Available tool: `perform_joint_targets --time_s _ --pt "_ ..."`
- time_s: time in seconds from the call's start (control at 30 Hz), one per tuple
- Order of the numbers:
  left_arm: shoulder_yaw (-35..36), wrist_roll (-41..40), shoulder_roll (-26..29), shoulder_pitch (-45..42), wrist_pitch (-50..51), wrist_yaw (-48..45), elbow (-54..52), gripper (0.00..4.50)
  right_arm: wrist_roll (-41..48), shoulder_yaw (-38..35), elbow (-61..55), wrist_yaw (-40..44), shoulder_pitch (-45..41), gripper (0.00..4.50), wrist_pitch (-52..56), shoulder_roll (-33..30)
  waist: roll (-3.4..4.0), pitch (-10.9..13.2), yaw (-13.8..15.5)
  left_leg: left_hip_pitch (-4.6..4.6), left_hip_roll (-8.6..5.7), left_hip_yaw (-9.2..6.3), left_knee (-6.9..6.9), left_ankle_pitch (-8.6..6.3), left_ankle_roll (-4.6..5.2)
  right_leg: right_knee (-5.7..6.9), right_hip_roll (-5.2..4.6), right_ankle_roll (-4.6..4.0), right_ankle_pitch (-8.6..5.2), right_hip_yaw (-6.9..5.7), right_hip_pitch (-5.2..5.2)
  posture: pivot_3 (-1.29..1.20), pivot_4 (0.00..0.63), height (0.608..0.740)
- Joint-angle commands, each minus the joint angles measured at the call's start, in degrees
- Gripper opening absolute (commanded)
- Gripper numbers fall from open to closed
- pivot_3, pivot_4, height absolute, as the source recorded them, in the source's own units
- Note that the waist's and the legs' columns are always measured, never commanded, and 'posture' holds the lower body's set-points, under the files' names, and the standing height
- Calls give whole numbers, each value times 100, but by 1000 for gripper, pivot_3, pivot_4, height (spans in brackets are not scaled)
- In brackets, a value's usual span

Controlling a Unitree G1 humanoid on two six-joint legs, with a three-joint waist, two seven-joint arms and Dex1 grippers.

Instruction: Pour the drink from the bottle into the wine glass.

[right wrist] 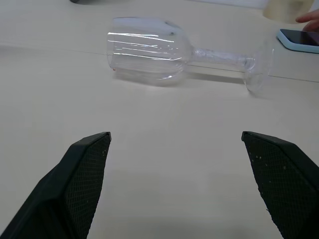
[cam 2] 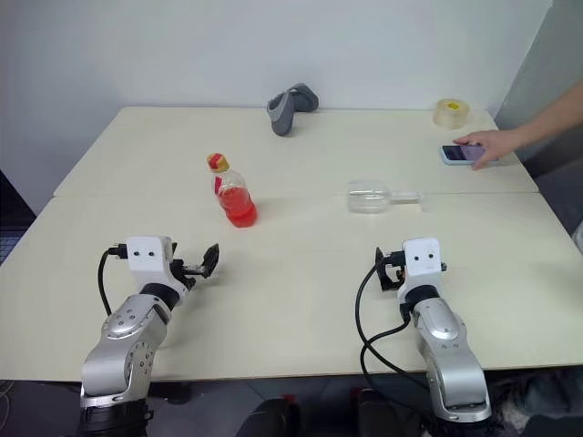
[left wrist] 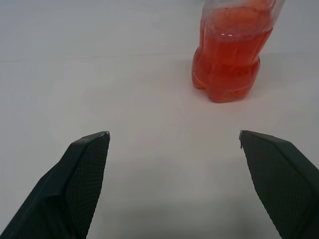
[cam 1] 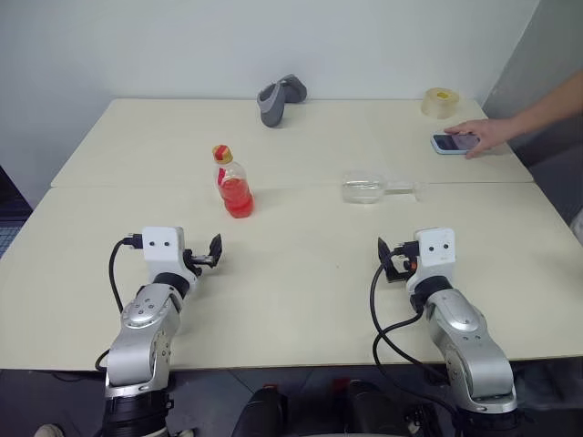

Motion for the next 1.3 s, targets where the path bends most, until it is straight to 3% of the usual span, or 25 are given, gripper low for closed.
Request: perform_joint_targets --time_s 0.03,0.7,0.83,1.07,1.3 --pt "-11 1 -4 37 -51 -15 -226 4469 13 -73 -153 14 -70 4500 -60 -8 0 0 0 0 0 0 0 0 0 0 0 0 0 0 0 0 150 740" --pt "-29 -32 -11 27 -48 -27 -277 4469 158 -29 -264 323 -72 4500 -50 -110 0 0 0 0 0 0 0 0 0 0 0 0 0 0 0 0 150 740" --pt "-147 2 105 -142 -196 -276 -17 4469 667 70 -395 1267 -105 4500 -216 -520 0 1 -1 0 0 0 0 0 0 0 0 0 0 -1 0 0 150 740" --pt "-410 114 245 -636 -663 -692 535 4469 2326 -171 -428 3129 -468 4500 -189 -1227 -1 2 -1 0 -1 -1 2 -1 2 -3 1 0 0 -4 4 0 150 740" --pt "-499 221 136 -1017 -975 -647 1084 4469 2634 -65 66 3402 -1108 4500 -245 -1322 -1 2 3 1 0 -4 2 -1 3 -3 1 0 0 -6 5 0 150 740"
